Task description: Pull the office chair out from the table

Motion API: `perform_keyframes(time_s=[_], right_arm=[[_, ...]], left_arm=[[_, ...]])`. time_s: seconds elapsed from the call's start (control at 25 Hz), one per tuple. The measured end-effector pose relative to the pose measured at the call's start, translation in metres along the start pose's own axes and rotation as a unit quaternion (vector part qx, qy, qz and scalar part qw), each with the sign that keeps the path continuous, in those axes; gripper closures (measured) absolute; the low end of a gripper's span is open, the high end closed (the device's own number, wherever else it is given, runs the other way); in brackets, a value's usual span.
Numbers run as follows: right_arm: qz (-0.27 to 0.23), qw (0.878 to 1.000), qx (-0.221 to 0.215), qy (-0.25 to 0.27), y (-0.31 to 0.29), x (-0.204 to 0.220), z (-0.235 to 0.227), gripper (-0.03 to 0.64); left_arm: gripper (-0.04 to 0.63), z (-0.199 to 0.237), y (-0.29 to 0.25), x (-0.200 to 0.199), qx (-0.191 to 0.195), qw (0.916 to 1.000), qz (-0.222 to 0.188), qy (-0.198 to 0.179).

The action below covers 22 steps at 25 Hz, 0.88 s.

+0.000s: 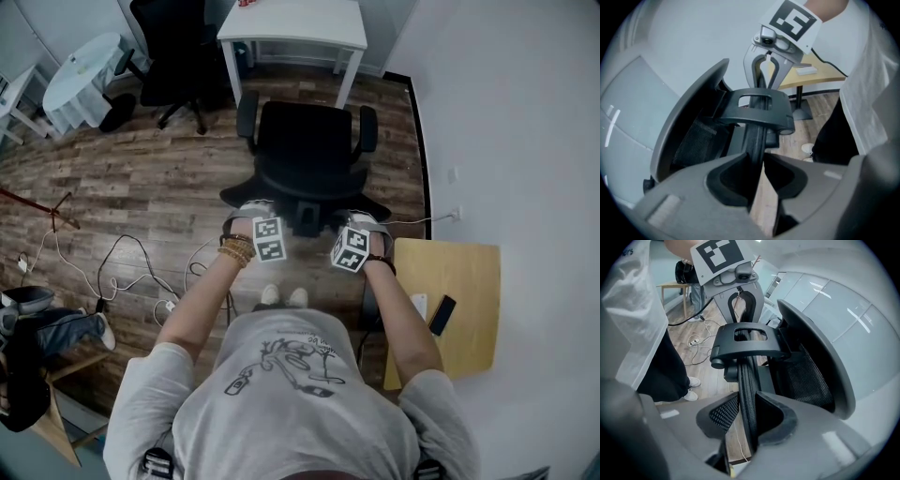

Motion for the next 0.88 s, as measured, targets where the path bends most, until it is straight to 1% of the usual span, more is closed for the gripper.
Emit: perform_keyframes(time_s=[0.2, 0.32, 0.48, 0.56, 0.6, 0.68, 0.76, 0.8, 0.88], right_arm=[[-0.011, 1.0, 0.005, -0.024, 0.005, -0.003, -0.001, 0.483], [-0.02, 0.999, 0.004, -0.05, 0.012, -0.003, -0.003, 0.483], [-0.05, 0.992, 0.002, -0.114, 0.027, -0.007, -0.002, 0.495], [-0.08, 0.985, -0.003, -0.15, 0.036, -0.014, -0.002, 0.523], [-0.097, 0.981, -0.006, -0.17, 0.041, -0.018, -0.002, 0.526], [-0.137, 0.967, -0.011, -0.216, 0.053, -0.028, -0.006, 0.539], [-0.18, 0.948, -0.016, -0.262, 0.066, -0.039, -0.012, 0.547], [-0.199, 0.939, -0.017, -0.279, 0.073, -0.046, -0.014, 0.551], [-0.233, 0.927, -0.009, -0.295, 0.09, -0.06, -0.02, 0.551]], left_arm=[[0.474, 0.001, 0.005, 0.002, -0.026, 0.9996, -0.008, 0.009], [0.477, 0.002, 0.014, 0.001, -0.031, 0.9989, -0.016, 0.029], [0.498, 0.002, 0.031, 0.004, -0.036, 0.9965, -0.039, 0.065], [0.522, 0.004, 0.038, 0.006, -0.047, 0.9932, -0.059, 0.089], [0.522, 0.007, 0.043, 0.008, -0.055, 0.9909, -0.068, 0.102], [0.54, 0.014, 0.054, 0.009, -0.075, 0.9847, -0.089, 0.13], [0.56, 0.02, 0.066, 0.007, -0.089, 0.9744, -0.121, 0.167], [0.568, 0.023, 0.074, 0.004, -0.095, 0.9669, -0.143, 0.189], [0.577, 0.03, 0.094, -0.003, -0.109, 0.9479, -0.188, 0.232]])
Point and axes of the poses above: the fingertips, and each gripper's own axes: y backward along the fingers, z to its left, x out of its underside, the point moved 3 cm from there along y, backward along the fingers, and after that the axes turned 7 degrees about -y, right-handed, at the moved point
